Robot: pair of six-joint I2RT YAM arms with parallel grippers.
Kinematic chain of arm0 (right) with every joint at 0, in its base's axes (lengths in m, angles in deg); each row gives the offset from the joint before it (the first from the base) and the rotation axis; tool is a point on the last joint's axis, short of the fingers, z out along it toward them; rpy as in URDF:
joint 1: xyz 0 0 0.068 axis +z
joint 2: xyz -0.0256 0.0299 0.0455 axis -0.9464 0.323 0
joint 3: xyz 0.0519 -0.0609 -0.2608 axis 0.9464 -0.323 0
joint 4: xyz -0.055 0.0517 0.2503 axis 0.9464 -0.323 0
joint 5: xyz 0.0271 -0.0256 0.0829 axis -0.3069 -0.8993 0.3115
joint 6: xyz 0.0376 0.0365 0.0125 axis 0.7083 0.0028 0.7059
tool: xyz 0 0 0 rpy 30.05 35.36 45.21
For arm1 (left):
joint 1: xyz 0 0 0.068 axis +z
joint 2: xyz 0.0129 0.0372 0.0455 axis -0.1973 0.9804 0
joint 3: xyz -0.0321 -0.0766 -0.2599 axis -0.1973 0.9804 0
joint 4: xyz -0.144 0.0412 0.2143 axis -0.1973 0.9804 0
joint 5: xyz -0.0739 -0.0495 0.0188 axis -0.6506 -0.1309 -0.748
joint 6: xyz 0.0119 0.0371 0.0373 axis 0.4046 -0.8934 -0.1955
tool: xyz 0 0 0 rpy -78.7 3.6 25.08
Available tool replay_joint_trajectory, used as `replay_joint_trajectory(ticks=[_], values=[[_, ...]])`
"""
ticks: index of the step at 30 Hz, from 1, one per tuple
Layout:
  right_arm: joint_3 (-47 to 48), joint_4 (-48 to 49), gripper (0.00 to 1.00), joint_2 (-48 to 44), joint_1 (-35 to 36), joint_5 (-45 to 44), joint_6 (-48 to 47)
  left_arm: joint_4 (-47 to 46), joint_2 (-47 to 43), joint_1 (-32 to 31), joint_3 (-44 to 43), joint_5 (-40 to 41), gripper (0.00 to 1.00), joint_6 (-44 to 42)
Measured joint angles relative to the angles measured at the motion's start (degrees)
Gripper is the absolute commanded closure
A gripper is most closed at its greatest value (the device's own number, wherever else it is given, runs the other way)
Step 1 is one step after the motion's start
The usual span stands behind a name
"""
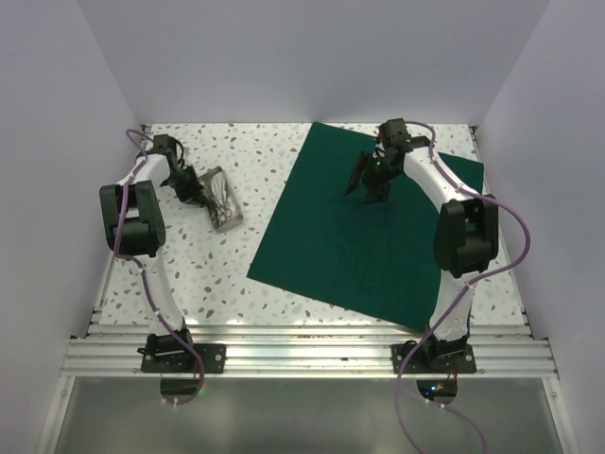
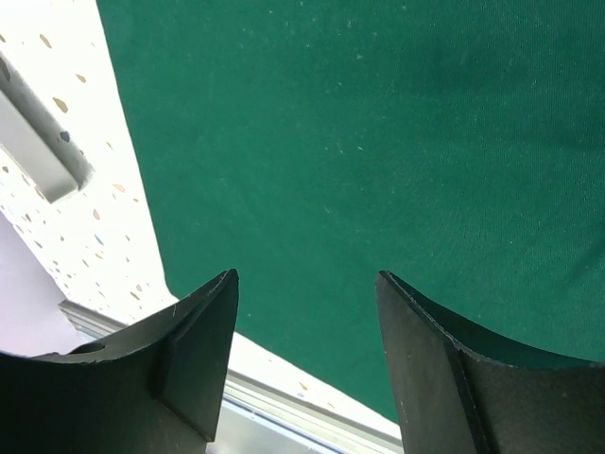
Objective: Prepare the surgical pack
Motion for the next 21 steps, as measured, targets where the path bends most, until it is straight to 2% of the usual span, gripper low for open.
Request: replay_joint_trajectory(ticks=[2, 13, 17, 21], values=[[0.00, 0.00, 0.36, 0.00, 0.00, 0.00, -0.07, 0.07, 0.00, -0.04, 0.00, 0.00, 1.00, -0.04], [-0.02, 0.02, 0.36, 0.00, 0.00, 0.02, -0.22, 2.16, -0.59, -1.95, 0.02, 0.17, 1.00, -1.07], [-0.90, 0.57, 0.36, 0.00, 0.00, 0.15, -0.50, 3.19, -2.71, -5.57, 0.15, 0.37, 1.00, -0.96], [-2.69, 1.01, 0.36, -0.02, 0.00, 0.26, -0.96, 3.17, -5.49, -12.39, 0.63, -0.33, 1.00, 0.09]])
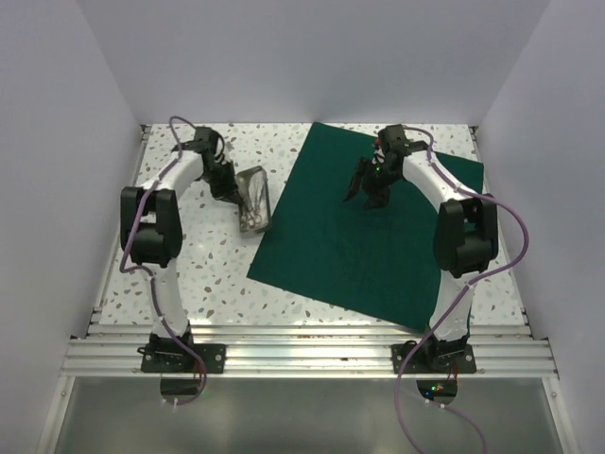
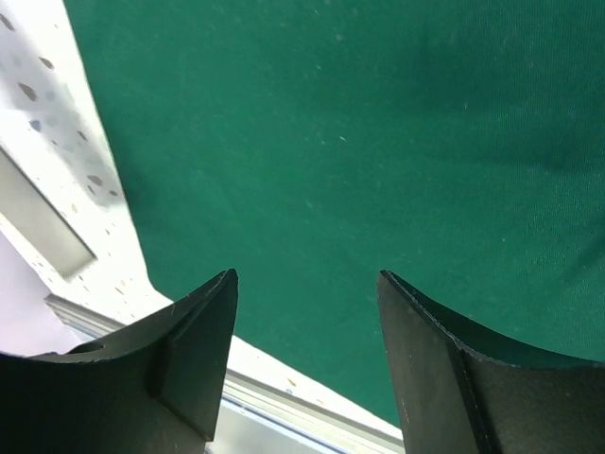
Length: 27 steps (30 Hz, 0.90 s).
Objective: Prepare the surgical pack
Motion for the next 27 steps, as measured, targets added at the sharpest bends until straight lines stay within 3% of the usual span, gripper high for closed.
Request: replay_joint_trajectory(ticks=[7, 11, 22, 27], values=[[-2.56, 0.22, 0.36, 0.00, 0.00, 0.92, -1.09, -0.68, -1.01, -15.91, -0.02, -3.19, 1.00, 2.56], [-2.95, 0.26, 0.36, 0.00, 0.00, 1.64, -1.53, -0.68, -0.07, -21.59, -0.66, -4.76, 1.00, 3.41], [-2.95, 0.70, 0.36, 0.02, 2.67, 4.35, -2.69, -0.76, 5.77, -23.71, -1.18, -5.77, 0.84, 2.91], [-3.48, 0.57, 0.36, 0.09, 4.68, 4.92, -3.30, -0.74, 6.12, -23.71, -1.40, -6.80, 0.69, 2.62]])
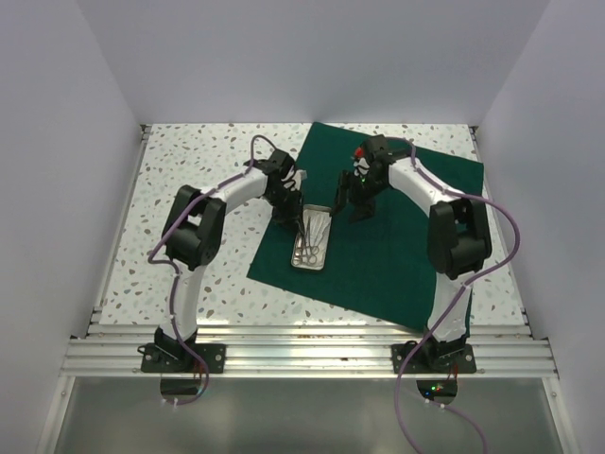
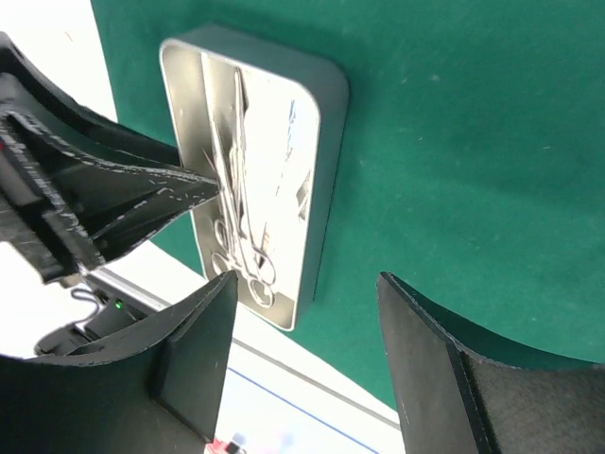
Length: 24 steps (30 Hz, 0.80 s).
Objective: Prepare the surgical pack
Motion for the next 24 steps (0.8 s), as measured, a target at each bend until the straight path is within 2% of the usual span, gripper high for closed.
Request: replay_joint_trajectory(ticks=[6, 13, 24], values=[[-1.44, -0.57, 0.36, 0.57, 1.05, 0.46, -1.16, -0.15, 0.00, 0.00, -0.59, -2.54, 0.53, -1.36], [-2.08, -0.72, 0.41, 2.27, 3.23, 0.17, -1.66, -1.31, -2.23, 0.37, 2.58, -4.33, 0.51, -3.78], [-3.10, -0.92, 0.56, 3.89, 7.23, -4.17, -1.33, -5.14, -14.86, 6.27, 17.81, -4.35, 0.55, -6.73]])
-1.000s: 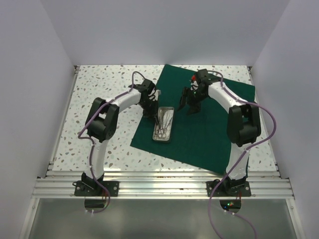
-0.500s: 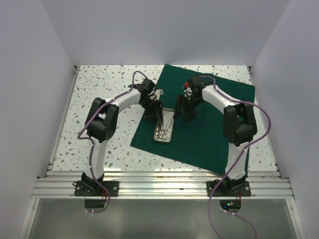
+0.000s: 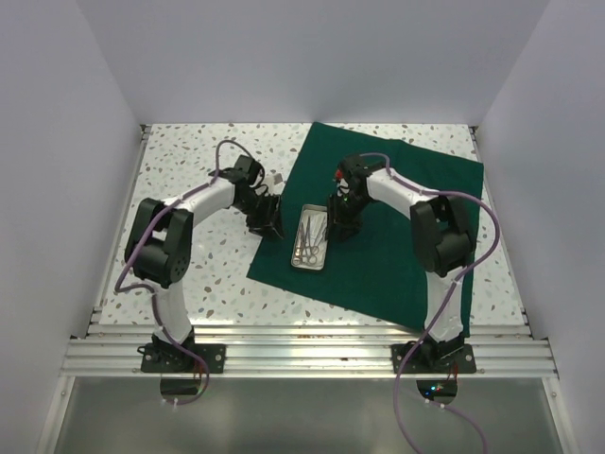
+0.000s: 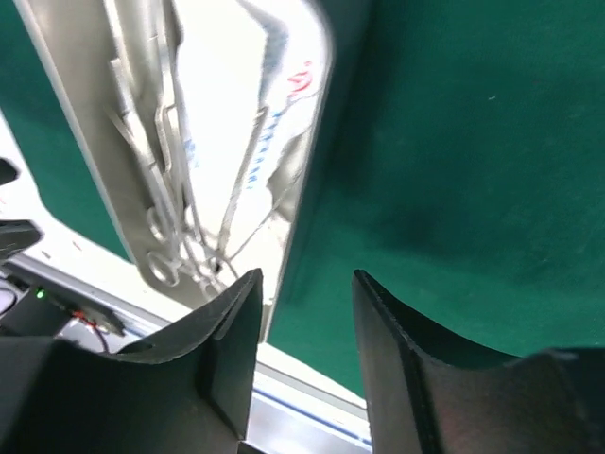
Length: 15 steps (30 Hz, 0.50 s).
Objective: Prepare the surgical pack
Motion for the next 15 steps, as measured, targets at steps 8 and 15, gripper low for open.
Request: replay_joint_trajectory(ticks=[8, 15], values=[[0.11, -0.24, 0.72, 1.31, 1.22, -1.49, 0.28, -3.80, -1.68, 0.76, 6.47, -1.88, 0.57, -1.11], [2.16, -1.66, 0.95, 3.61, 2.58, -3.15, -0.35, -5.77, -1.70, 1.57, 10.08, -4.22, 0.58, -2.43]])
